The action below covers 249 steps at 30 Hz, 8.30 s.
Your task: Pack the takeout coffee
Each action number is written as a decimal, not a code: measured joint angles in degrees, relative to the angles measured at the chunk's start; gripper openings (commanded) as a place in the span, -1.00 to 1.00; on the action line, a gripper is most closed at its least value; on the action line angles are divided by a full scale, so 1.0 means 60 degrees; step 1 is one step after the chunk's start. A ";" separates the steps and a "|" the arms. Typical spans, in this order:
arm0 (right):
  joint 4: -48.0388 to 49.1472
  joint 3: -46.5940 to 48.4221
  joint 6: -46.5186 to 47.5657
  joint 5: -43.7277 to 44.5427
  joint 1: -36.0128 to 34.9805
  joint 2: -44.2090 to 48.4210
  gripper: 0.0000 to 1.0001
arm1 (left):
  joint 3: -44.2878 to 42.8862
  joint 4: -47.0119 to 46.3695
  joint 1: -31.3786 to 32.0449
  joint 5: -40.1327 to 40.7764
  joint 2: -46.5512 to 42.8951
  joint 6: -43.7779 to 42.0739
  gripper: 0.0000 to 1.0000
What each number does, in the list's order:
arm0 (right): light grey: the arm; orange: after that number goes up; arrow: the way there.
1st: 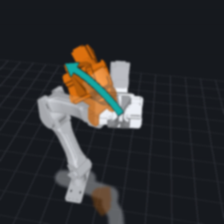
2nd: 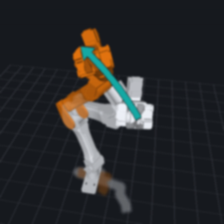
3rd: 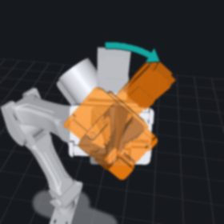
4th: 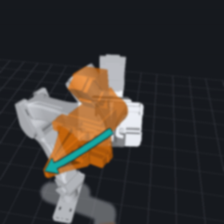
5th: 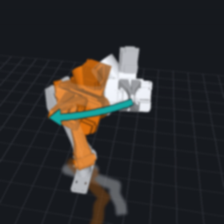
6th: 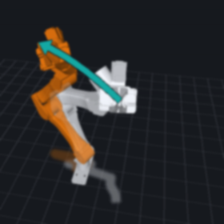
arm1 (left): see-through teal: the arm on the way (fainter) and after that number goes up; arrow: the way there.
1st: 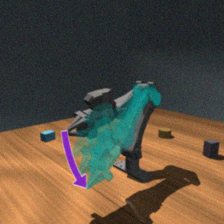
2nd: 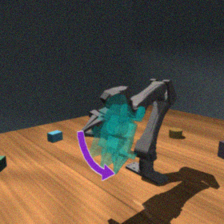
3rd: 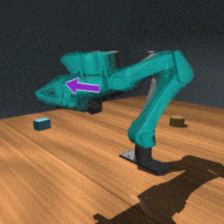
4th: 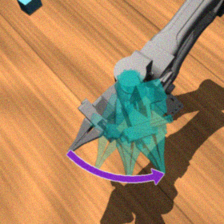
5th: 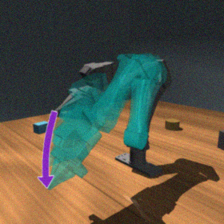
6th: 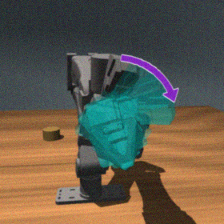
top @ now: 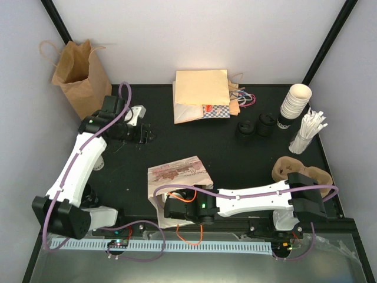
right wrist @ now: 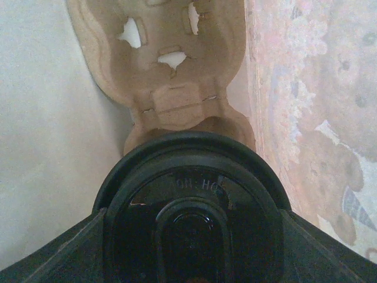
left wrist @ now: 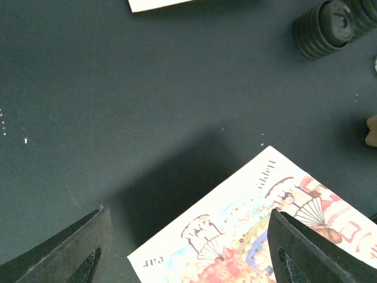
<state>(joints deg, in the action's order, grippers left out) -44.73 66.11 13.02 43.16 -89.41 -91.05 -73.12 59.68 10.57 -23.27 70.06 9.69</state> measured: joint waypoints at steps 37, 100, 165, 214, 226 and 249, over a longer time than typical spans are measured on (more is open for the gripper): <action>0.0812 -0.0375 -0.0011 0.1115 -0.0696 -0.0579 -0.03 | -0.1140 -0.0845 0.0710 -0.0925 0.5683 -0.0681 0.22; 0.2310 -0.1472 0.0557 0.0291 -0.0696 0.0433 -0.03 | -0.1989 -0.0903 0.2062 -0.2255 0.7395 -0.1122 0.03; 0.3861 -0.2047 0.1064 0.0415 -0.0630 0.0466 -0.01 | -0.2040 -0.0426 0.2503 -0.3238 0.7690 -0.1767 -0.09; 0.0951 -0.0896 -0.0408 0.1071 -0.0623 -0.0317 0.03 | -0.2291 -0.0412 0.2572 -0.3413 0.7726 -0.1861 -0.10; 0.0678 -0.0867 -0.0769 0.1271 -0.0579 -0.0586 0.05 | -0.2302 -0.0419 0.2572 -0.3413 0.7726 -0.1865 -0.11; 0.0120 -0.0656 -0.1373 0.1300 -0.0517 -0.0754 0.18 | -0.2353 -0.0423 0.2572 -0.3417 0.7785 -0.1872 -0.10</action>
<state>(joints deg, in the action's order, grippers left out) -44.01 62.17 4.78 50.96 -92.51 -95.57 -87.24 57.14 26.00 -43.77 116.77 -1.54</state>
